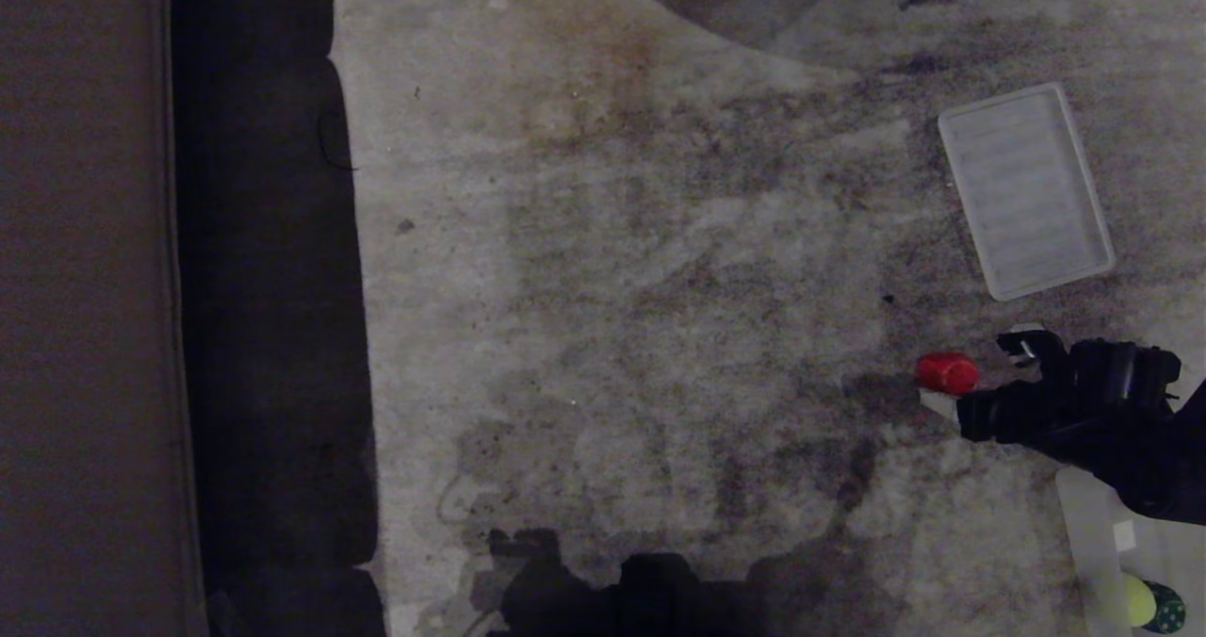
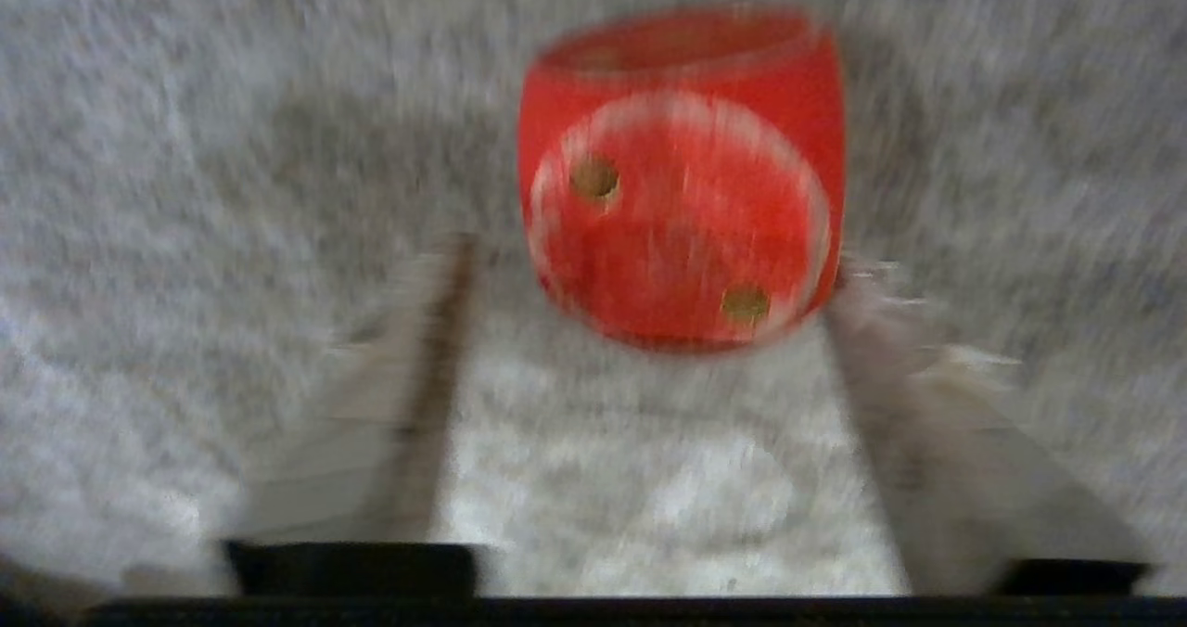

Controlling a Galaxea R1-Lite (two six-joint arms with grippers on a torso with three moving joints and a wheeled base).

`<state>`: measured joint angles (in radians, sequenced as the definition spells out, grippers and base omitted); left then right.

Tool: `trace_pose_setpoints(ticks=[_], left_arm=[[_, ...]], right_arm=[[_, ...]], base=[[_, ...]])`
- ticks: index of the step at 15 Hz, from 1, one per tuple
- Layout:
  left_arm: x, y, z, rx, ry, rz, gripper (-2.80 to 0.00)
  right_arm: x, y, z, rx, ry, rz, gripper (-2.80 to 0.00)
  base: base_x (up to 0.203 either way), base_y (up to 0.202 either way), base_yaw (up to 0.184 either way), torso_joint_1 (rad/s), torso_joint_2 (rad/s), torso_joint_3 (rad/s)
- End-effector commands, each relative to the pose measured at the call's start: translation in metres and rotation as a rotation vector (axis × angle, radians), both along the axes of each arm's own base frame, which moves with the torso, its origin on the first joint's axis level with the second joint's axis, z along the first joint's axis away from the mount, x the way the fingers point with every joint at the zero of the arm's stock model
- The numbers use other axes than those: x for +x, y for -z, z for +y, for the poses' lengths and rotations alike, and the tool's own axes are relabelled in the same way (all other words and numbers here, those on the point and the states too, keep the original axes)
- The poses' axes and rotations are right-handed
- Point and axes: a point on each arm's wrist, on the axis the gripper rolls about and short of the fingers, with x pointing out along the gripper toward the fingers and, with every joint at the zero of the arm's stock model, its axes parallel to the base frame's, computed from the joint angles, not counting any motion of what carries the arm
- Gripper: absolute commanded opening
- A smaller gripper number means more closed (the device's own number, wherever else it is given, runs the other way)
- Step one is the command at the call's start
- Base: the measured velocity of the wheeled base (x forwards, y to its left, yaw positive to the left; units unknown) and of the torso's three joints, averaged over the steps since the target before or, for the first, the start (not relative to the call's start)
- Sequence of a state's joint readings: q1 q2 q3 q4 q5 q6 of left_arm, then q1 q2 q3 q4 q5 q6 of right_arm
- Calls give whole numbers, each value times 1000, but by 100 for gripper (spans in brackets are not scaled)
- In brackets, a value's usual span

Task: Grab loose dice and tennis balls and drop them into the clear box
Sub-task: Pick up toys out of the box

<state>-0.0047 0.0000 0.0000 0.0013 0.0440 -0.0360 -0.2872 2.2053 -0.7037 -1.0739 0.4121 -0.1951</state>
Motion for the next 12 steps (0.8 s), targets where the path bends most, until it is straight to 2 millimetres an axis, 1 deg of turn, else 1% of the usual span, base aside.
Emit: trace_pose_setpoints(ticks=[1,3,5,9,11,12], left_arm=[[0,0,0,-1,-1,3,-280],[0,0,0,-1,-1,3,-280],[0,0,0,-1,-1,3,-280],[0,0,0,-1,-1,1,-280],[0,0,0,-1,-1,2,-280],[0,0,0,-1,-1,1,-280]], right_arm=[[3,-1,0,-7,-6,-23,-280],[2,3,1,-18,-12,-12,-280],[0,3,2,-22,-15,-7,-280],[-14,-2,3,-28,2,13,-280],[-21,-1,0,-60,65,42,-280],[-21,1,-2,-84,100,60,0]], base=[[0,0,0,0,0,0],[0,0,0,0,0,0],[0,0,0,0,0,0],[0,0,0,0,0,0],[0,0,0,0,0,0],[0,0,0,0,0,0]])
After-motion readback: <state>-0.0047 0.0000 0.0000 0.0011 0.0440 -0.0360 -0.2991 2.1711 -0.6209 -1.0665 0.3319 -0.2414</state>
